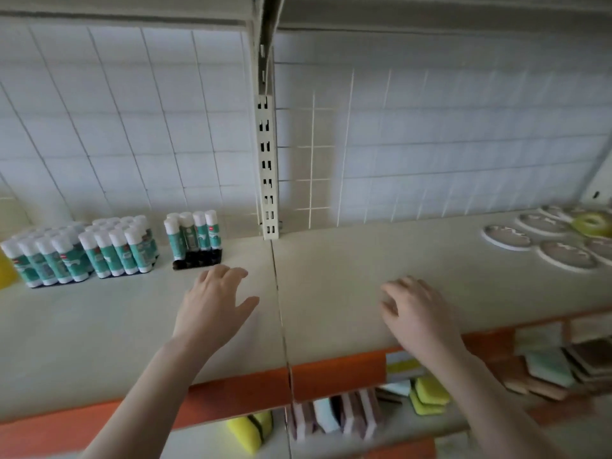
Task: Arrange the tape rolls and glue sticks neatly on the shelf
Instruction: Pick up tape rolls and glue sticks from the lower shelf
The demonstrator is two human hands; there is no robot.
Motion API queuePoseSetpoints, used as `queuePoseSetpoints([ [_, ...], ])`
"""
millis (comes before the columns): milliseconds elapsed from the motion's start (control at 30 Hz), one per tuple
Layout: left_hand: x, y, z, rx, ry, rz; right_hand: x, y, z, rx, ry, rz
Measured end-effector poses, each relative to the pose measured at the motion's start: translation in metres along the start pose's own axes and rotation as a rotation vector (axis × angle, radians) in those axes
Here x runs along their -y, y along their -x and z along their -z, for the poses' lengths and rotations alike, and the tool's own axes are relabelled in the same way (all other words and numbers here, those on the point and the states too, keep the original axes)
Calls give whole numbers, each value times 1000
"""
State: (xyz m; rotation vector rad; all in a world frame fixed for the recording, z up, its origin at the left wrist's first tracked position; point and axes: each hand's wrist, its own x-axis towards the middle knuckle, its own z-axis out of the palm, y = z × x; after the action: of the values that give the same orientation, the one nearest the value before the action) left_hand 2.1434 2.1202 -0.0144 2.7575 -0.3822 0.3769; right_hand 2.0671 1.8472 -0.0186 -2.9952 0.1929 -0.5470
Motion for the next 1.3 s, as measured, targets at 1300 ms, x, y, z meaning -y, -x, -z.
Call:
queuePoseSetpoints([
  [1300, -441, -109, -162, 177, -41, -182, -404, -39, 36, -51, -80, 335],
])
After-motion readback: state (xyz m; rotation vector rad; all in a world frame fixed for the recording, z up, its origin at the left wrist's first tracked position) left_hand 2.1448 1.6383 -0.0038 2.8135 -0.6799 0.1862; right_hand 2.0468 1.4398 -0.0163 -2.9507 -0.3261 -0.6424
